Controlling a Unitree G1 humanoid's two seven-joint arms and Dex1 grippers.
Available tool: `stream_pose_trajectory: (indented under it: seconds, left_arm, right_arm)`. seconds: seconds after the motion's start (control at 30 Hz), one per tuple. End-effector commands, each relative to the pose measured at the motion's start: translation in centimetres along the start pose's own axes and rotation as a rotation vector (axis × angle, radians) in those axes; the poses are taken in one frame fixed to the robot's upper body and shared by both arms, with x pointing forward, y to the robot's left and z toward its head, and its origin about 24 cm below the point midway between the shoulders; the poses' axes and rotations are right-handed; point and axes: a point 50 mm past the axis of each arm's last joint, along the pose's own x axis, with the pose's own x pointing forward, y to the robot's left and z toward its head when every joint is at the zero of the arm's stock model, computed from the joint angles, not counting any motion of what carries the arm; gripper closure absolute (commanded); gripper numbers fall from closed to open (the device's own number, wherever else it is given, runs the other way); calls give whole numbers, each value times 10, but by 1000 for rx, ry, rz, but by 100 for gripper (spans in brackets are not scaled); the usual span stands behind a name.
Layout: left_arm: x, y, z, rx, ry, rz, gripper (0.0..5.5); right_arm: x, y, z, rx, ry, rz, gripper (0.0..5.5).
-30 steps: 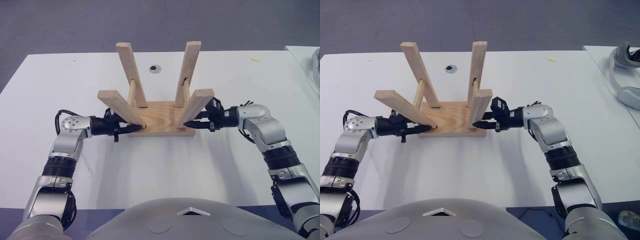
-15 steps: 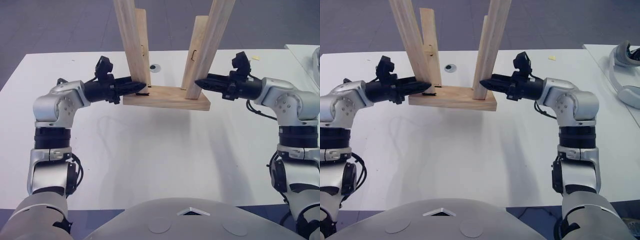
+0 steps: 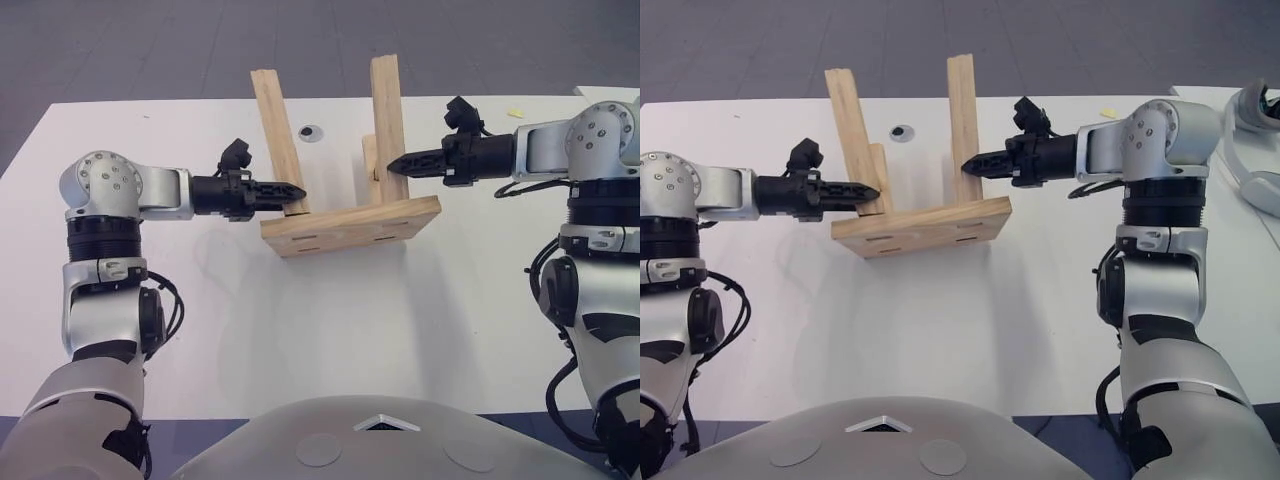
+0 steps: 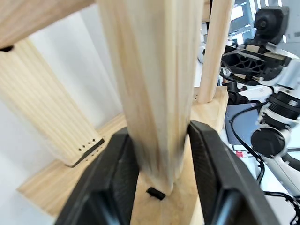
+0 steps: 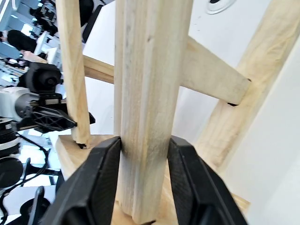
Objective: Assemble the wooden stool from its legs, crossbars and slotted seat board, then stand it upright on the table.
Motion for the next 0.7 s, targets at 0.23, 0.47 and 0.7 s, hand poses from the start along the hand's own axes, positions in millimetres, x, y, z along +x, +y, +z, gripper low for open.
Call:
stream_pose_trajectory:
  seconds: [0.23,0.47,0.7]
  left_arm:
    - [27,-1,-3,-31,37,171,399]
    - [29,-14,7,27,-15,182,235]
    - [-12,-12,12,133,-3,304,116]
  right_arm:
    - [38,-28,-48,140,169,-165,398]
    - [29,-18,-32,84,91,-175,240]
    - [15,-24,-34,76,79,-202,240]
